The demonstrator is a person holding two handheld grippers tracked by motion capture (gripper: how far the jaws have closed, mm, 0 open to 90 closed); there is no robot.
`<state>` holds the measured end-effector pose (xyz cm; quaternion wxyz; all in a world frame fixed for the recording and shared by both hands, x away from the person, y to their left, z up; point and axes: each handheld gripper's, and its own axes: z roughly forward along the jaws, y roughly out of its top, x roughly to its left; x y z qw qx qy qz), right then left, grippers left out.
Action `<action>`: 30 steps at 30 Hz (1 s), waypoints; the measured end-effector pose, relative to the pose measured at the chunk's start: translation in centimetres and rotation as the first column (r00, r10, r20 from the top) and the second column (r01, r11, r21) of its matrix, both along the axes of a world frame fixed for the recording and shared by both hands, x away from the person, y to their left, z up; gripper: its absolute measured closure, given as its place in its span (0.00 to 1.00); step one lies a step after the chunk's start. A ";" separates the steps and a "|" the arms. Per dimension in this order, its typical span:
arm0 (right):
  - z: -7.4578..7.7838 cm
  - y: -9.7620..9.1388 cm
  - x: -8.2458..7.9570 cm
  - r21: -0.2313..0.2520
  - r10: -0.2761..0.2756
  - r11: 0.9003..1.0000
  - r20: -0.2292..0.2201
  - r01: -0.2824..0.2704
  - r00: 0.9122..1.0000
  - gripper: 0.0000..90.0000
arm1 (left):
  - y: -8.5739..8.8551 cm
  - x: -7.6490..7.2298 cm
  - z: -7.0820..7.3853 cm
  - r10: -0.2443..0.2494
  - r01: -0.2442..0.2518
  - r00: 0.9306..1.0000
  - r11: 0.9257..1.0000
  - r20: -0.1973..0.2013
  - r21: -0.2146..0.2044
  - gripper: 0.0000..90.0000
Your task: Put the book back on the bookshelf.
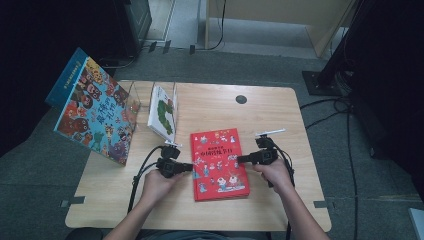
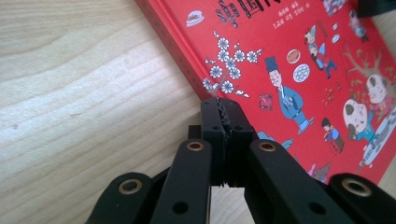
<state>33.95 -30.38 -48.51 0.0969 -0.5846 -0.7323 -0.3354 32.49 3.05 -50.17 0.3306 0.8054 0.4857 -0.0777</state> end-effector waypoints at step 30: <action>8.7 6.4 1.6 -0.111 0.237 0.968 0.088 -0.227 0.968 0.84 | -1.3 -0.7 -0.3 -0.040 0.039 0.999 0.998 -0.027 -0.049 0.88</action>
